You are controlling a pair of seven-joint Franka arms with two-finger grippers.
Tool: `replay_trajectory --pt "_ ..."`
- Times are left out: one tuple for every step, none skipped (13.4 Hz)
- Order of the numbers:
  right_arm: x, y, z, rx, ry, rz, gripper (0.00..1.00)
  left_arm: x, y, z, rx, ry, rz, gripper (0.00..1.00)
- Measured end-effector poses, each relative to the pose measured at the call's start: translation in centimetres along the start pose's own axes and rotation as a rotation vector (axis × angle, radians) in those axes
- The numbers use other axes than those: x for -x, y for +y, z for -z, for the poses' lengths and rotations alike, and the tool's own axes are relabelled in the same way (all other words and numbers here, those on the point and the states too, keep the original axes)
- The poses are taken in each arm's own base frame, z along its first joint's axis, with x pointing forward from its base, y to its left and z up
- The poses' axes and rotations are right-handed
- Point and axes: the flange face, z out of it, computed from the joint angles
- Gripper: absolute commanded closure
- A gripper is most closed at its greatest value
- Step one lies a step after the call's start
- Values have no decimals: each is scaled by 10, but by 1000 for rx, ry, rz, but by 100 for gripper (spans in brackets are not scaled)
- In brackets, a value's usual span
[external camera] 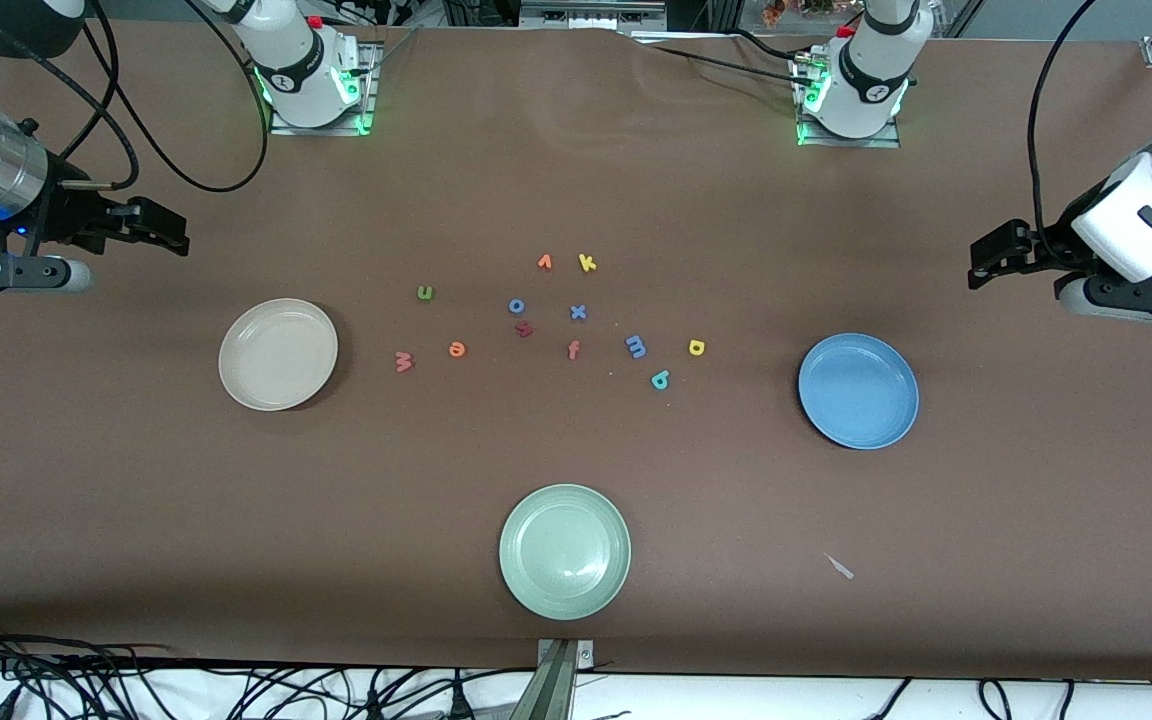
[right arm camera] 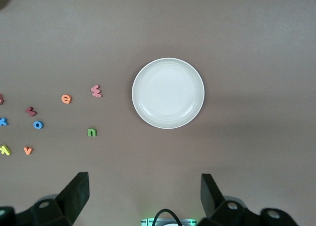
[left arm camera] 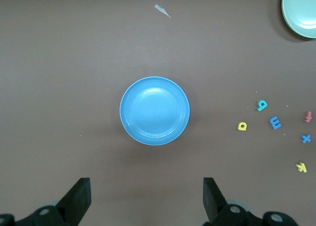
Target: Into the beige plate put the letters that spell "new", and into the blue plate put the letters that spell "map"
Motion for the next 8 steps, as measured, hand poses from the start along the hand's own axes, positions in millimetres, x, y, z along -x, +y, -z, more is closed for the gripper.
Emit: replay_trajectory --pt "0 0 0 0 0 0 0 0 0 0 0 0 0 0" --pt "0 0 0 0 0 0 0 0 0 0 0 0 0 0" --pt "0 0 0 0 1 0 0 0 0 0 0 0 0 0" --pt "1 0 1 0 1 0 0 0 0 0 0 0 0 0" --pt "1 0 2 0 3 0 0 0 0 0 0 0 0 0" --pt "2 0 3 -1 6 0 0 0 0 0 0 0 0 0" --pt "3 0 5 -1 9 1 0 0 0 0 0 0 0 0" --pt "4 0 6 -1 11 1 0 0 0 0 0 0 0 0"
